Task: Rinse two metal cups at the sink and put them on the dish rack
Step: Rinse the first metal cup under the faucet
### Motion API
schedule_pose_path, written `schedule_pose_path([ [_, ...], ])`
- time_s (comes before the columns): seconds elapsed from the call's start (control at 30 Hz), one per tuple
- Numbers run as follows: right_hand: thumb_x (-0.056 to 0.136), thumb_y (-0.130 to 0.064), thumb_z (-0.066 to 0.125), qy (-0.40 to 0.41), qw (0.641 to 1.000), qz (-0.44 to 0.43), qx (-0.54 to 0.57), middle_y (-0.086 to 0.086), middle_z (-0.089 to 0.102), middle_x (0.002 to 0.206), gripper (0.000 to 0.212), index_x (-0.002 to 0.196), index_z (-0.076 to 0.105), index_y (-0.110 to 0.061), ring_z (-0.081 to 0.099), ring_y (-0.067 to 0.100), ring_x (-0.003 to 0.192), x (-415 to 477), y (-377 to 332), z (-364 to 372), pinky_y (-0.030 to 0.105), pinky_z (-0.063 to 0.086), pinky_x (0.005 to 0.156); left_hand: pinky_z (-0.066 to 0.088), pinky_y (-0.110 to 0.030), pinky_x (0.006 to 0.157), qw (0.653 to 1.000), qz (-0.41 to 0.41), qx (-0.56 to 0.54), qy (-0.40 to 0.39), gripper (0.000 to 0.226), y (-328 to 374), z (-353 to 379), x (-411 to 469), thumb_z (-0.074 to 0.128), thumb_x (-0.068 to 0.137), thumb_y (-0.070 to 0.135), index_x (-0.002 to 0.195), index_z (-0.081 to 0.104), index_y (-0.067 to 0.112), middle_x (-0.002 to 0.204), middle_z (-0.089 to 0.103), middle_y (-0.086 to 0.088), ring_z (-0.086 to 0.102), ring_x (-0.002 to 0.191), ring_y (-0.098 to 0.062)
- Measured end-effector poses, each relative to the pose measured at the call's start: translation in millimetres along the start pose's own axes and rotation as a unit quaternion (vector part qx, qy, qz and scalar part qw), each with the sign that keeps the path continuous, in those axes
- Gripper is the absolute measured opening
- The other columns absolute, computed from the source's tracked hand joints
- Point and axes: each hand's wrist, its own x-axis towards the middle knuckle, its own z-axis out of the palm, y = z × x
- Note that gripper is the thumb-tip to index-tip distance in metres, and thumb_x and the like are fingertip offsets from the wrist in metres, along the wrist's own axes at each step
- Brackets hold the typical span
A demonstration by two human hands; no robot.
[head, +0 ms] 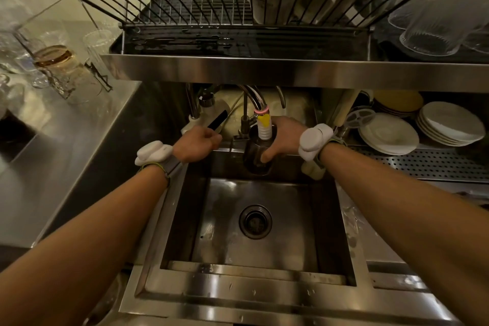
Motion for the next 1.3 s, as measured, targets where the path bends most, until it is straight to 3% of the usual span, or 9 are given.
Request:
schedule_pose_path([
  [0.07, 0.057, -0.026, 0.089, -0.026, 1.000, -0.001, 0.008, 0.003, 0.066, 0.107, 0.066, 0.115, 0.059, -0.016, 0.066, 0.023, 0.094, -2, -2, 3, 0.038, 0.059, 0.080, 0.047, -0.036, 0.090, 1.000, -0.005, -0.019, -0.004, 0.036, 4, 1, -3, 0.043, 0.098, 0.034, 0.105, 0.065, 0.005, 0.109, 0.067, -0.016, 0.061, 0.095, -0.024],
  [0.2, 0.057, -0.026, 0.089, -0.012, 1.000, 0.013, 0.000, 0.000, 0.066, 0.107, 0.067, 0.116, 0.059, -0.017, 0.064, 0.020, 0.095, -6, 6, 2, 0.032, 0.057, 0.079, 0.043, -0.022, 0.068, 0.996, 0.004, -0.053, -0.069, 0.043, 17, 17, -7, 0.041, 0.097, 0.044, 0.105, 0.064, 0.010, 0.103, 0.065, -0.007, 0.060, 0.093, -0.017],
  [0.4, 0.055, -0.025, 0.091, 0.005, 0.998, 0.028, 0.051, -0.002, 0.063, 0.107, 0.074, 0.120, 0.056, -0.018, 0.063, 0.018, 0.096, -9, 13, 8, 0.029, 0.056, 0.075, 0.038, -0.020, 0.063, 0.993, 0.011, -0.064, -0.095, 0.029, 35, 37, -2, 0.045, 0.098, 0.030, 0.100, 0.065, 0.009, 0.088, 0.062, -0.001, 0.054, 0.075, -0.007],
  [0.6, 0.061, -0.027, 0.088, -0.017, 0.997, 0.046, 0.051, 0.004, 0.056, 0.130, 0.087, 0.134, 0.045, -0.014, 0.055, 0.024, 0.118, -14, 22, 5, 0.029, 0.046, 0.094, 0.038, -0.022, 0.060, 0.993, 0.016, -0.087, -0.083, 0.023, 46, 42, -1, 0.049, 0.097, 0.022, 0.078, 0.060, 0.013, 0.074, 0.056, -0.003, 0.050, 0.068, -0.011],
  [0.67, 0.063, -0.026, 0.087, -0.047, 0.996, 0.064, 0.046, 0.006, 0.054, 0.135, 0.091, 0.140, 0.039, -0.014, 0.054, 0.024, 0.121, -18, 21, -4, 0.029, 0.047, 0.090, 0.039, -0.023, 0.061, 0.996, 0.025, -0.043, -0.069, 0.023, 46, 40, -4, 0.052, 0.095, 0.022, 0.077, 0.062, 0.012, 0.069, 0.056, -0.001, 0.051, 0.066, -0.012],
  [0.8, 0.065, -0.025, 0.086, -0.070, 0.995, 0.073, 0.024, 0.007, 0.063, 0.123, 0.080, 0.133, 0.047, -0.013, 0.061, 0.023, 0.110, -18, 20, -8, 0.023, 0.050, 0.073, 0.035, -0.021, 0.053, 0.994, 0.054, 0.092, -0.018, 0.026, 46, 32, -3, 0.058, 0.091, 0.022, 0.065, 0.060, 0.017, 0.060, 0.052, 0.007, 0.047, 0.058, -0.004],
  [0.9, 0.066, -0.024, 0.086, -0.082, 0.994, 0.074, -0.002, 0.009, 0.064, 0.121, 0.075, 0.131, 0.051, -0.009, 0.062, 0.024, 0.110, -17, 22, -6, 0.033, 0.051, 0.093, 0.035, -0.022, 0.052, 0.987, 0.067, 0.149, -0.014, 0.033, 46, 25, -2, 0.061, 0.088, 0.024, 0.055, 0.055, 0.024, 0.057, 0.052, 0.008, 0.048, 0.056, -0.006],
  [1.1, 0.068, -0.024, 0.084, -0.091, 0.993, 0.078, -0.005, 0.007, 0.065, 0.121, 0.072, 0.130, 0.052, -0.009, 0.062, 0.024, 0.109, -18, 26, -10, 0.034, 0.049, 0.097, 0.042, -0.027, 0.064, 0.949, 0.099, 0.298, -0.012, 0.020, 51, 23, -5, 0.062, 0.085, 0.033, 0.084, 0.071, 0.015, 0.079, 0.064, 0.000, 0.060, 0.075, -0.017],
  [1.3, 0.067, -0.024, 0.086, -0.086, 0.993, 0.085, -0.001, 0.009, 0.066, 0.119, 0.073, 0.130, 0.053, -0.009, 0.065, 0.027, 0.107, -17, 24, -10, 0.038, 0.051, 0.097, 0.043, -0.033, 0.078, 0.914, 0.110, 0.391, 0.015, 0.023, 60, 19, -9, 0.060, 0.083, 0.036, 0.095, 0.065, 0.017, 0.091, 0.062, -0.004, 0.063, 0.094, -0.026],
])
